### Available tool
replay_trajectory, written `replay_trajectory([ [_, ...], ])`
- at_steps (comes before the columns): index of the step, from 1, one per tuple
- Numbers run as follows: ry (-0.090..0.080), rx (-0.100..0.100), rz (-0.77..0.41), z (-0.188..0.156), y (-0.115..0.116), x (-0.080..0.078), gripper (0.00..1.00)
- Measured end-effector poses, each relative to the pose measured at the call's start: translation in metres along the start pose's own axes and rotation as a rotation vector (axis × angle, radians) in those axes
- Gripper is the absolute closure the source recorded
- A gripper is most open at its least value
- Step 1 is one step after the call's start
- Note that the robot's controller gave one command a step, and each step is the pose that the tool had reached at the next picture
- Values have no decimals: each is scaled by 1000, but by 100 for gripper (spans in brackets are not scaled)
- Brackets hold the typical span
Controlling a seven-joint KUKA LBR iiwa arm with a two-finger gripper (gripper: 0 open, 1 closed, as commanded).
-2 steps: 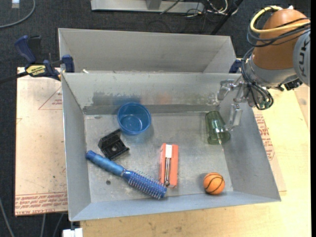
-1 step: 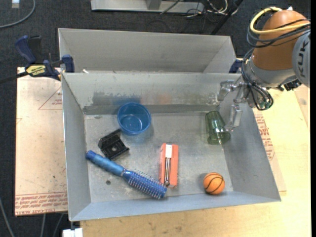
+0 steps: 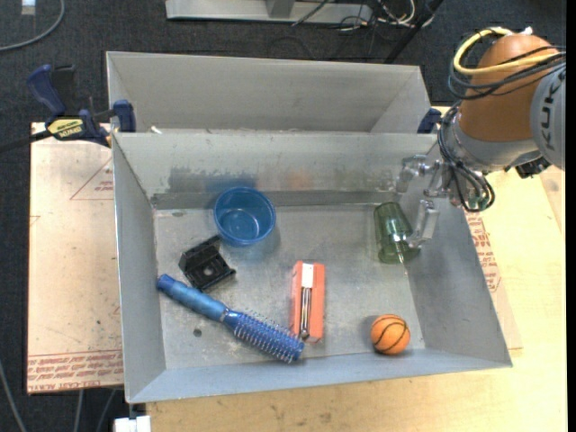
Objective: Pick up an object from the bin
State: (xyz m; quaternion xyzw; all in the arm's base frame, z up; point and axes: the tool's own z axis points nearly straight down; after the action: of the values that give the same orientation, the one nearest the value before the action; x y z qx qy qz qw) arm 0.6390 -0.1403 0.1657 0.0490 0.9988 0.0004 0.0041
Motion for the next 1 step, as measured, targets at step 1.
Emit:
replay_trajectory([
  [1,-1,1,-69,60,0,-7,0],
])
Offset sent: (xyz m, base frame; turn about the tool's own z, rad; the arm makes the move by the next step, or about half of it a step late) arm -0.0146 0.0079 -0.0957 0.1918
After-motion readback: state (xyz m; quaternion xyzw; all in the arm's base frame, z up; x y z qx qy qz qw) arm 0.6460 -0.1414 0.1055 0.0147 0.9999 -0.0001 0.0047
